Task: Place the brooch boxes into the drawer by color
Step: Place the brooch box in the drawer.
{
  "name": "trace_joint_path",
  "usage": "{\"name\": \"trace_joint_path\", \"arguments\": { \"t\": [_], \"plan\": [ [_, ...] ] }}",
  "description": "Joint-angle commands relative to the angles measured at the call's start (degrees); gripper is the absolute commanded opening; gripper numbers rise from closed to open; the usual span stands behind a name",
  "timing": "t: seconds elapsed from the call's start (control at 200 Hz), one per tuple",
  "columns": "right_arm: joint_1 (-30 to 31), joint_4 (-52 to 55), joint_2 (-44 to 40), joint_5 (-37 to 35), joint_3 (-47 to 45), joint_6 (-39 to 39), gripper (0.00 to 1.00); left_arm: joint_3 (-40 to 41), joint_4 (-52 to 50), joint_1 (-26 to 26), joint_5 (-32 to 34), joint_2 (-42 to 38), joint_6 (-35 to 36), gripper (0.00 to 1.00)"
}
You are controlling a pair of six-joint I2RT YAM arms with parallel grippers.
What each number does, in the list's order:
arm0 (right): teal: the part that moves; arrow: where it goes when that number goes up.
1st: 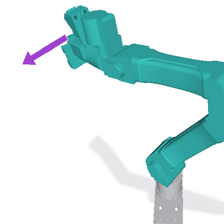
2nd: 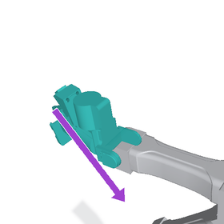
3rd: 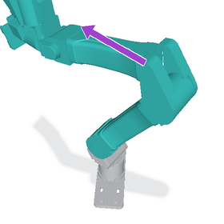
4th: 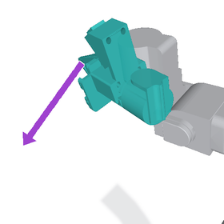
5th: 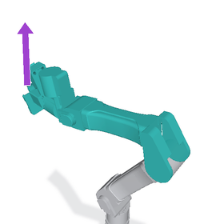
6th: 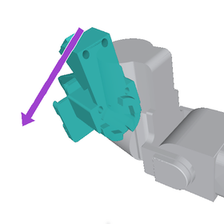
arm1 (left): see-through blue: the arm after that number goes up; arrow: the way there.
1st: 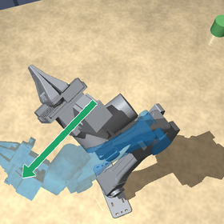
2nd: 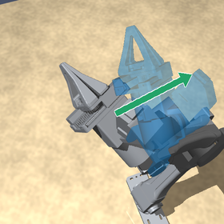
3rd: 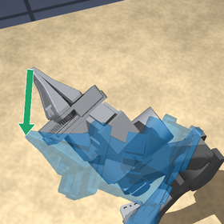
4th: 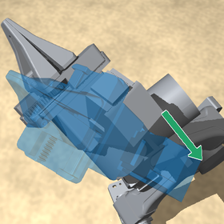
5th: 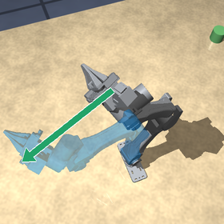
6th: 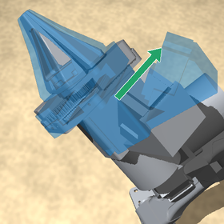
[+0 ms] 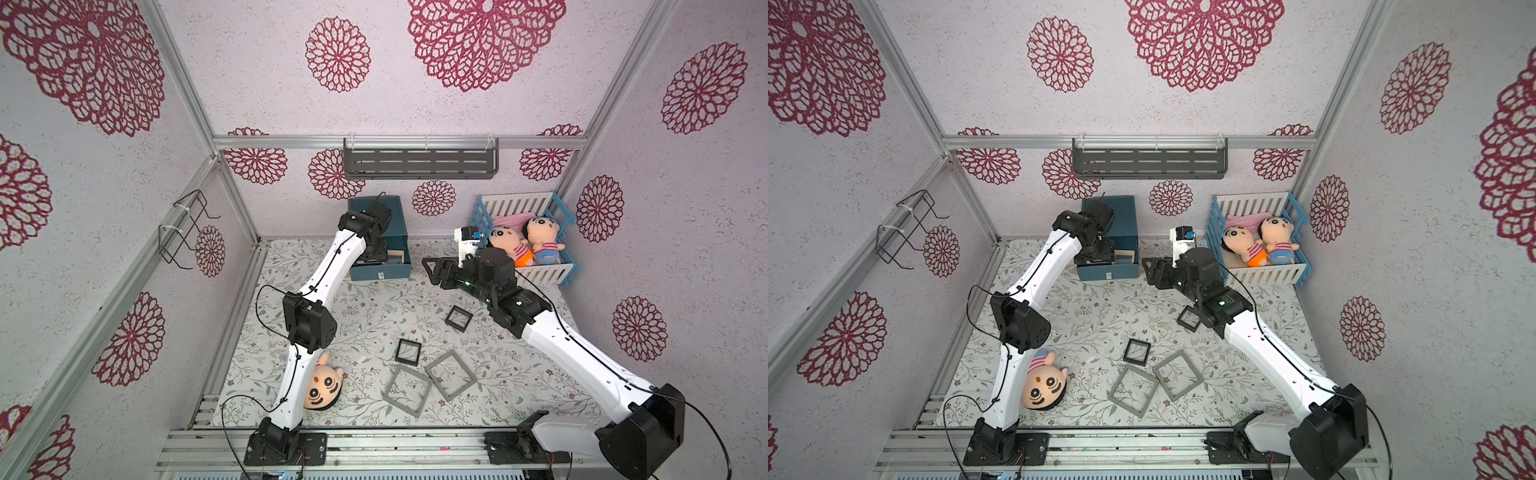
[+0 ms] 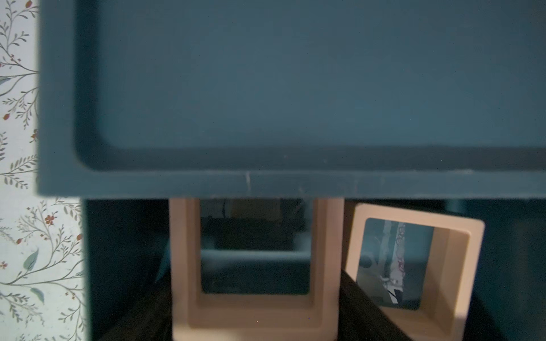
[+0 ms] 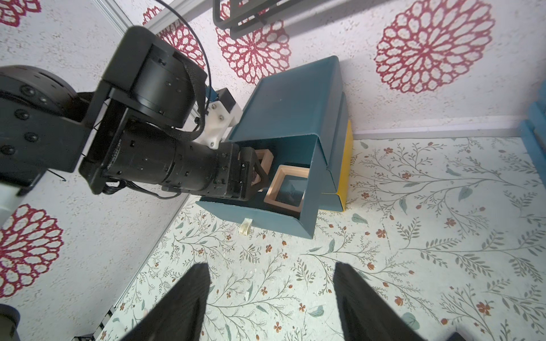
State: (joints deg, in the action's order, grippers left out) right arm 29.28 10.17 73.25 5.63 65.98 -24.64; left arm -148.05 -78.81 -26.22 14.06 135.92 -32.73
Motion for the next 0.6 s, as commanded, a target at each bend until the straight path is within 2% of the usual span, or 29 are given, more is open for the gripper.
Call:
{"name": "trace_joint_path", "arguments": {
  "t": [0.0, 0.125, 0.205, 0.355, 0.595],
  "plan": [
    [0.2, -1.38, -0.73, 0.42, -0.56, -0.49, 0.73, -1.1, -0.7, -0.13, 1.32, 1.16, 0.27, 0.32],
    [0.22, -1.46, -0.5, 0.94, -0.52, -0.58, 0.75, -1.02, -1.6, -0.07, 1.23, 1.7, 0.04, 0.54],
    [0.17, -1.58, -0.3, 1.12, -0.32, -0.67, 0.77, -1.08, -1.87, -0.1, 1.32, 1.54, -0.21, 0.62],
    [0.17, -1.68, -0.02, 1.57, -0.23, -0.91, 0.79, -1.1, -2.03, -0.11, 1.49, 1.04, -0.43, 0.72],
    [0.17, -1.71, 0.12, 1.65, 0.11, -1.06, 0.81, -1.36, -2.17, -0.15, 1.44, 0.14, -1.1, 0.79]
  ]
}}
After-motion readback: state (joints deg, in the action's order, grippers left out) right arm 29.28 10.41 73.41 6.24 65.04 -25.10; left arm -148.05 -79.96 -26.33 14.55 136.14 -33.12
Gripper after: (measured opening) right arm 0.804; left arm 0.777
